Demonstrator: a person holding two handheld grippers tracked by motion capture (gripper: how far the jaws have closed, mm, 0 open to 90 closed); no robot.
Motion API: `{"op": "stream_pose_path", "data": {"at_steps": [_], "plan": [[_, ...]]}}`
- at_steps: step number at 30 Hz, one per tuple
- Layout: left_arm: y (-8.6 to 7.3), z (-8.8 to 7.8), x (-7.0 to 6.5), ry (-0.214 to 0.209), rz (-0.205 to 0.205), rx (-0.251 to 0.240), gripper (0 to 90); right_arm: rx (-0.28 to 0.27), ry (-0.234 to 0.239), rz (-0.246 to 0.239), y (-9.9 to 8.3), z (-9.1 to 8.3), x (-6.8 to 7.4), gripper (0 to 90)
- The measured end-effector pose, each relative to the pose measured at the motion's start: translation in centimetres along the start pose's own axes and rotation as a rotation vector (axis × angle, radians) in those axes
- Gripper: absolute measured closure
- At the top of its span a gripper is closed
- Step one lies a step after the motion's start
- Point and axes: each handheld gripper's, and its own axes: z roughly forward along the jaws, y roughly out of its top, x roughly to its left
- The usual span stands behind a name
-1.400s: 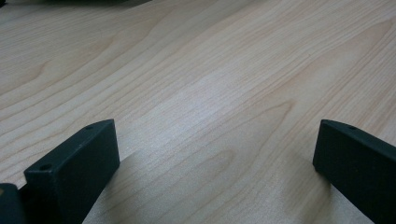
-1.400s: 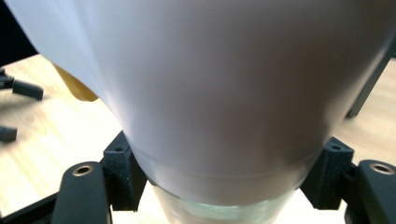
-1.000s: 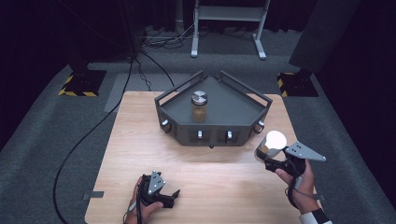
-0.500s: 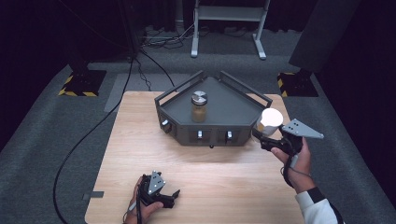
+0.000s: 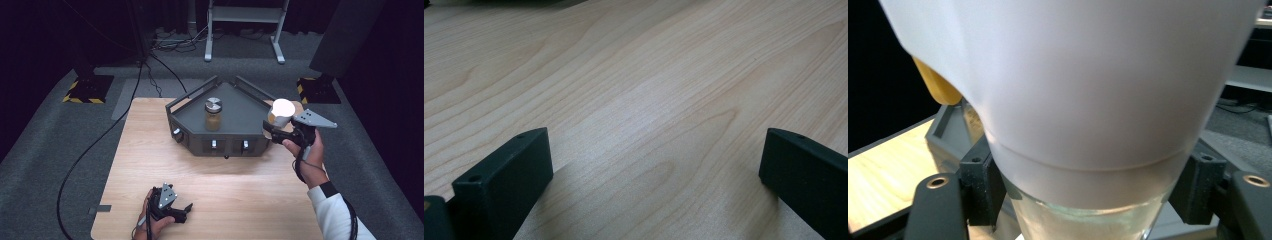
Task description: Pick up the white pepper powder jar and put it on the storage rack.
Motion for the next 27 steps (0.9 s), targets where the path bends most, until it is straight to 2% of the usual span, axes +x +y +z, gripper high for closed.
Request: {"op": "stream_pose_path", "data": {"at_steps": [7, 11, 21, 27], "plan": [[0.0, 0.0, 0.0, -0.001, 0.001, 0.000, 0.7, -0.008, -0.005, -0.014, 0.6, 1.8, -0.1, 29.7], [0.0, 0.0, 0.0, -0.002, 0.001, 0.000, 0.7, -0.013, -0.001, 0.014, 0.2, 3.0, -0.3, 29.7], [0.0, 0.0, 0.0, -0.002, 0.002, 0.001, 0.7, 0.001, -0.031, 0.031, 0.2, 5.5, -0.5, 29.8], [0.0, 0.0, 0.0, -0.002, 0.002, 0.000, 0.7, -0.009, -0.034, 0.042, 0.3, 6.4, -0.5, 29.8]]}}
